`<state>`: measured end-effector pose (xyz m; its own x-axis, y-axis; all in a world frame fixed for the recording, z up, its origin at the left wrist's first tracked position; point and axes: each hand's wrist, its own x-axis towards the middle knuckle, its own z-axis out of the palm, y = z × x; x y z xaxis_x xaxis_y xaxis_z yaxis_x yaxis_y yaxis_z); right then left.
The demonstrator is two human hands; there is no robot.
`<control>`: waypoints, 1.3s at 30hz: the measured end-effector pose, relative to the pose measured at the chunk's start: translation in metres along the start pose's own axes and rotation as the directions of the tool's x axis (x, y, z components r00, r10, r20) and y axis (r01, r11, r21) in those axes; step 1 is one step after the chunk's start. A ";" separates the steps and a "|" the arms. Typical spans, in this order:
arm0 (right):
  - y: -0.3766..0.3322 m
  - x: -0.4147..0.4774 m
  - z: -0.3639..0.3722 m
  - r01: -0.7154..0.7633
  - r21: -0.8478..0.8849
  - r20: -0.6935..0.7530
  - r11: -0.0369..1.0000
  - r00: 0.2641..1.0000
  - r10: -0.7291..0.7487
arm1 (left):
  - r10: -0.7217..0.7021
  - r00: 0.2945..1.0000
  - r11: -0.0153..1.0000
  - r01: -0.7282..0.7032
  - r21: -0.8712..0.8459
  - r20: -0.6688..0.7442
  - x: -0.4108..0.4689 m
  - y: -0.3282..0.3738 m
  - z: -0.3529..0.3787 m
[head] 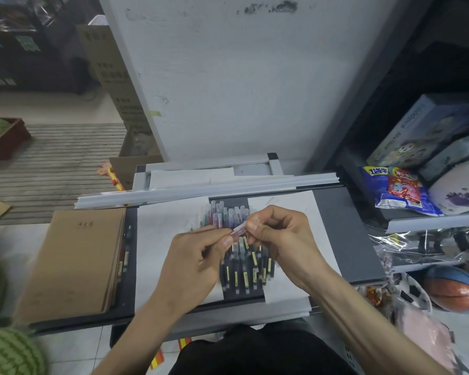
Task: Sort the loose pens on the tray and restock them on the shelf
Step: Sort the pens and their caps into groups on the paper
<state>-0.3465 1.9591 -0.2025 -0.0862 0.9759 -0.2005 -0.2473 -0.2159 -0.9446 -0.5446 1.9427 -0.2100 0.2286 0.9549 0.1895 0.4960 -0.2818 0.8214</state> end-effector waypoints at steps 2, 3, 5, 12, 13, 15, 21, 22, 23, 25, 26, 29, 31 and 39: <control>0.000 0.002 0.001 0.004 0.028 0.001 1.000 1.000 -0.004 | -0.029 1.000 0.999 0.028 -0.037 -0.007 0.002 0.001 0.001; 0.001 0.002 0.001 0.010 0.037 -0.001 0.999 1.000 -0.010 | -0.044 0.999 0.998 0.043 -0.053 -0.014 0.003 0.003 0.002; 0.003 0.000 0.005 0.011 0.026 -0.003 1.000 1.000 -0.011 | -0.059 0.998 0.996 0.058 -0.063 -0.023 0.006 0.006 0.004; 0.016 -0.005 0.008 0.003 -0.052 -0.107 0.999 0.994 -0.008 | -0.184 0.982 0.980 0.186 -0.067 0.030 0.013 0.009 0.015; 0.016 -0.005 0.006 -0.004 -0.078 -0.116 0.997 0.993 -0.005 | -0.187 0.982 0.980 0.189 -0.055 0.038 0.013 0.008 0.016; 0.017 -0.002 0.001 -0.011 -0.123 -0.133 0.992 0.991 -0.005 | -0.183 0.982 0.983 0.184 -0.008 0.051 0.013 0.002 0.018; 0.015 0.018 -0.036 -0.090 -0.173 -0.266 0.981 0.963 0.041 | -0.213 0.971 0.974 0.203 0.099 0.108 0.007 -0.030 0.014; 0.017 0.023 -0.046 -0.121 -0.198 -0.291 0.973 0.955 0.059 | -0.248 0.963 0.965 0.235 0.118 0.103 0.005 -0.037 0.011; 0.020 0.028 -0.058 -0.154 -0.227 -0.317 0.962 0.945 0.076 | -0.284 0.954 0.952 0.268 0.149 0.096 0.005 -0.046 0.007; 0.029 0.038 -0.084 -0.228 -0.291 -0.374 0.929 0.921 0.109 | -0.356 0.931 0.915 0.331 0.231 0.077 0.004 -0.067 -0.002; 0.034 0.042 -0.098 -0.266 -0.327 -0.402 0.907 0.908 0.121 | -0.398 0.915 0.892 0.371 0.260 0.061 0.004 -0.078 -0.007; 0.050 0.048 -0.132 -0.379 -0.465 -0.491 0.800 0.862 0.124 | -0.544 0.838 0.783 0.526 0.332 -0.046 0.003 -0.112 -0.022; 0.061 0.051 -0.150 -0.447 -0.567 -0.521 0.692 0.845 0.120 | -0.602 0.791 0.707 0.590 0.390 -0.105 0.001 -0.139 -0.033; 0.090 0.065 -0.171 -0.536 -0.741 -0.554 0.405 0.828 0.082 | -0.678 0.711 0.533 0.650 0.541 -0.186 -0.002 -0.195 -0.054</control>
<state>-0.2092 2.0081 -0.3452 0.4433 0.8082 -0.3877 0.6609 -0.5869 -0.4677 -0.6875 2.0005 -0.3418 -0.3297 0.8875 -0.3218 0.8665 0.4199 0.2701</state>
